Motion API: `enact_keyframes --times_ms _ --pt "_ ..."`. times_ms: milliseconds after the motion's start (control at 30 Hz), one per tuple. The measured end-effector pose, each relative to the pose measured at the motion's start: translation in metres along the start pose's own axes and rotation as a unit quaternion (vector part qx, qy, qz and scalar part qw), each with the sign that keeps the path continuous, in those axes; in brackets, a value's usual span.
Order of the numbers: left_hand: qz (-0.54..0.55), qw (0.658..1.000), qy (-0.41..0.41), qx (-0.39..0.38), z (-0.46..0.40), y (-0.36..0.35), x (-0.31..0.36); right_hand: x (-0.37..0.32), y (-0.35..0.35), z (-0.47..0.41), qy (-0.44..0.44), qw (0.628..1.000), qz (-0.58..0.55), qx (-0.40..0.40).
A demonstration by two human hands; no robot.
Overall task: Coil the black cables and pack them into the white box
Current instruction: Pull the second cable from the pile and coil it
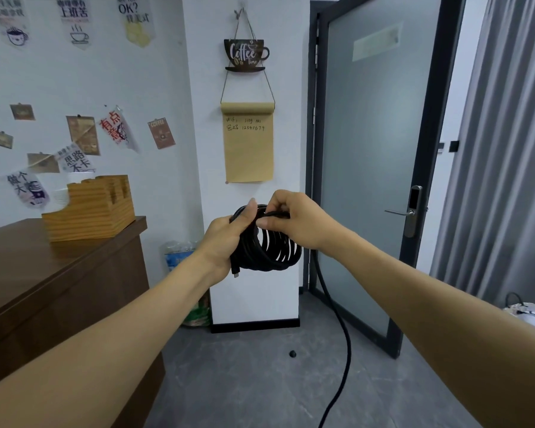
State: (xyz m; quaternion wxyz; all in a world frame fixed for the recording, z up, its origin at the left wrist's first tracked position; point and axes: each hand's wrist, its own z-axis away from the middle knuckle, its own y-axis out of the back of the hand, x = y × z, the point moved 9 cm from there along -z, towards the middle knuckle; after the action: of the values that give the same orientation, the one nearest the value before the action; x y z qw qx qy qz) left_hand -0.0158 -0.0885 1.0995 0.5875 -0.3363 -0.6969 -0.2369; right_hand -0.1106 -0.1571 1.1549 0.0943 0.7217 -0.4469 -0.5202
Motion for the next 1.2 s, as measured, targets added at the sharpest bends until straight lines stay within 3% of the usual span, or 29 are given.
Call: enact_keyframes --times_ms 133,300,467,633,800,1033,1200 --pt "-0.062 0.996 -0.016 -0.06 0.002 -0.006 0.003 0.002 0.002 -0.002 -0.02 1.0 0.009 -0.016" --pt "-0.125 0.989 -0.026 -0.077 0.005 -0.01 0.006 0.012 0.002 0.001 -0.073 0.994 -0.045 -0.067" --pt "-0.159 0.986 -0.01 -0.038 0.003 0.001 0.009 0.04 0.011 0.005 -0.139 0.975 -0.16 -0.061" --pt "-0.117 0.993 0.006 0.017 -0.001 0.025 0.009 0.066 0.028 0.016 -0.16 0.976 -0.147 -0.009" --pt "-0.062 0.994 0.025 0.086 -0.005 0.053 0.009 0.078 0.037 0.024 -0.15 0.988 -0.024 -0.003" --pt "-0.057 0.977 0.008 0.204 -0.007 0.098 0.01 0.094 0.065 0.029 -0.145 0.983 -0.053 0.102" --pt "-0.211 0.943 -0.081 0.246 -0.011 0.094 0.03 0.07 0.051 0.011 -0.102 0.974 0.195 0.053"
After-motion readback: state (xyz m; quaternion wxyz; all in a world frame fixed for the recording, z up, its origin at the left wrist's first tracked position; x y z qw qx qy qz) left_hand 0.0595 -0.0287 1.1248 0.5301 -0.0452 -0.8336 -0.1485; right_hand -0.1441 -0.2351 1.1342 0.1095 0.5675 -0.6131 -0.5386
